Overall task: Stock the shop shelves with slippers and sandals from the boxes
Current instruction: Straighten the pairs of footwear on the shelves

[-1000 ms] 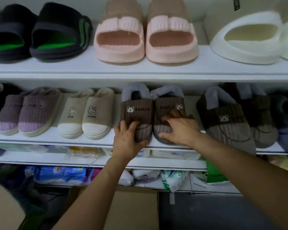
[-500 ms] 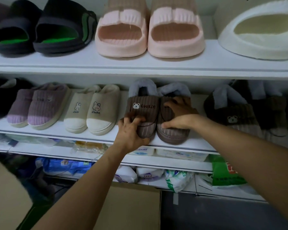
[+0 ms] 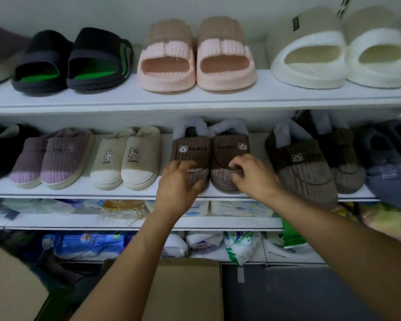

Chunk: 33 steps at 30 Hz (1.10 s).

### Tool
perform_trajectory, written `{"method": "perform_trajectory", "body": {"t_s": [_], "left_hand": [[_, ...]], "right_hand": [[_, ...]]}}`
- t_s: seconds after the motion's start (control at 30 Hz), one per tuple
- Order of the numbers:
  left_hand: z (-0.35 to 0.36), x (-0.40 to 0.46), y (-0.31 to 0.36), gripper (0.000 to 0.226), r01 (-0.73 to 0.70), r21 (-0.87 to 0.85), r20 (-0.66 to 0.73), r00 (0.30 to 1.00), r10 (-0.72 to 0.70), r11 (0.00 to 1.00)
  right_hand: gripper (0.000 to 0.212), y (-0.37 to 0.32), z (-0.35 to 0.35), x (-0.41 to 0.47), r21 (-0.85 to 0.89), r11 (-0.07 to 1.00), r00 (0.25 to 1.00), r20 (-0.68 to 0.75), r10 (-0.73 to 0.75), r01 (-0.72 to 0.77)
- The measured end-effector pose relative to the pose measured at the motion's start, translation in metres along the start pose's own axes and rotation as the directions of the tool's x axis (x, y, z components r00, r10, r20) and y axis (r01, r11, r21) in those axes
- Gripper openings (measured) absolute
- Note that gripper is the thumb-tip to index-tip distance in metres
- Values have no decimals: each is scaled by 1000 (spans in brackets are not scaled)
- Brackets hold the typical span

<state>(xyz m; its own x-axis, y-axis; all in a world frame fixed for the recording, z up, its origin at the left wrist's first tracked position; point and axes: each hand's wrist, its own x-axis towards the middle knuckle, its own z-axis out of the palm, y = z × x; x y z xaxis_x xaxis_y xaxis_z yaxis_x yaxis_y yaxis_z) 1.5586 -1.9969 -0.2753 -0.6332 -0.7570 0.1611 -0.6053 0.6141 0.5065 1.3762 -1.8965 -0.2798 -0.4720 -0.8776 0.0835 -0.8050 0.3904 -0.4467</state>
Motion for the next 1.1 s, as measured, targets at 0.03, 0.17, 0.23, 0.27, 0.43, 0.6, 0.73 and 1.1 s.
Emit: {"method": "perform_trajectory", "body": {"t_s": [0.03, 0.17, 0.23, 0.27, 0.43, 0.6, 0.73, 1.1], "left_hand": [[-6, -10, 6, 47, -52, 3, -27, 998, 52, 999], [-22, -41, 24, 44, -158, 7, -48, 986, 158, 987], [-24, -51, 32, 44, -186, -18, -48, 982, 185, 982], [-23, -56, 36, 42, -196, -37, -43, 980, 195, 980], [-11, -64, 72, 45, -250, -71, 15, 968, 252, 966], [18, -58, 118, 47, -272, -102, 67, 958, 279, 957], [54, -45, 158, 50, -225, -118, 124, 963, 239, 967], [173, -6, 248, 78, -19, -5, 163, 986, 20, 1000]], "right_hand": [[26, -2, -6, -13, -16, 1000, 999, -32, -21, 20], [27, -7, -28, -63, -64, 997, 987, -150, -54, 45], [28, -4, -36, -86, -58, 998, 988, -156, -20, 11], [29, -1, -39, -96, -57, 998, 988, -153, -3, -6], [29, 31, -65, -125, -31, 994, 980, -172, 97, -104], [29, 77, -97, -132, -32, 981, 964, -193, 182, -192], [29, 131, -118, -122, -47, 974, 968, -133, 212, -220], [46, 242, -158, -40, -168, 982, 994, 44, 100, -91]]}}
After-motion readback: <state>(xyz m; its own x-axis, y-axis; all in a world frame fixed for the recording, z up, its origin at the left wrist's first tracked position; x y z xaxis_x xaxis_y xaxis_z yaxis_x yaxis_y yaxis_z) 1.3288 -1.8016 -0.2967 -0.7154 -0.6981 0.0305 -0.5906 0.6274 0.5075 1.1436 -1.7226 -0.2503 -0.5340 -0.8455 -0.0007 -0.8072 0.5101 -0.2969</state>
